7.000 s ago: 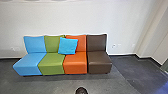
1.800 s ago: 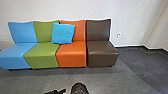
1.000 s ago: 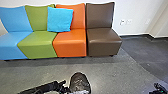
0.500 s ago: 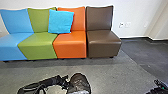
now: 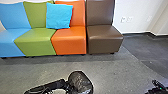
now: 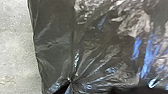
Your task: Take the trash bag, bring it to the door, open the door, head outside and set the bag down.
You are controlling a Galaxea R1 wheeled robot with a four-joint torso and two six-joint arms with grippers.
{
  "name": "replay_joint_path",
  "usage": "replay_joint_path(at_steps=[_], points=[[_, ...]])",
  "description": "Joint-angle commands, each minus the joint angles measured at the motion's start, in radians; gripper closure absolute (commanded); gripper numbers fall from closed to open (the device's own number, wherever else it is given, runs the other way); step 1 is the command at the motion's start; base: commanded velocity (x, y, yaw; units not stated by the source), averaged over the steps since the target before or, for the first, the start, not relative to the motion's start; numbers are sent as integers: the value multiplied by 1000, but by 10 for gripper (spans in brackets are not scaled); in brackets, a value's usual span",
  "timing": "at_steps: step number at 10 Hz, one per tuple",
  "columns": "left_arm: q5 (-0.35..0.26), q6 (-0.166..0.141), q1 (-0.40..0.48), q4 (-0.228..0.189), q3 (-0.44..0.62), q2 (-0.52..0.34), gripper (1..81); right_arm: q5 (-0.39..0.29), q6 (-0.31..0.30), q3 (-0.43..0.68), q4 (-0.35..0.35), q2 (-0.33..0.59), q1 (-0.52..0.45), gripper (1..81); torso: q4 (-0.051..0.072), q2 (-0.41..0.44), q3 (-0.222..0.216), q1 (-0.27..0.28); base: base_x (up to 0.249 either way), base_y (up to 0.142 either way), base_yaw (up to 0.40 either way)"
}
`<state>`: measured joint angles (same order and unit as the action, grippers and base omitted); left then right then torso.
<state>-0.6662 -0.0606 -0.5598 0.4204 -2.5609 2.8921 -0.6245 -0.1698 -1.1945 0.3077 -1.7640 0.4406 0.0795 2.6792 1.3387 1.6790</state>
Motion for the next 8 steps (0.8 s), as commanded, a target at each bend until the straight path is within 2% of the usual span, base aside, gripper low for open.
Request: replay_joint_path(at_steps=[1,2,3,4,5,8], points=[[-56,4,102,27,-4,-28,10,-49,-4,13,28,48,-91,10,0,0,90,0,0,0,0],[-39,8,84,26,-4,-31,10,-49,-4,13,27,42,-91,10,0,4,102,4,0,0,0],[-7,10,67,18,-4,-30,10,-49,-4,9,28,38,-89,10,0,7,35,7,0,0,0],[38,16,47,15,-4,-31,10,-49,-4,7,27,35,-85,10,0,7,62,10,0,0,0],[101,36,34,14,-4,-31,10,-49,-4,6,25,35,-85,10,0,7,72,11,0,0,0],[161,45,10,14,-6,-34,10,-49,-4,-2,19,35,-68,10,0,7,80,12,0,0,0]])
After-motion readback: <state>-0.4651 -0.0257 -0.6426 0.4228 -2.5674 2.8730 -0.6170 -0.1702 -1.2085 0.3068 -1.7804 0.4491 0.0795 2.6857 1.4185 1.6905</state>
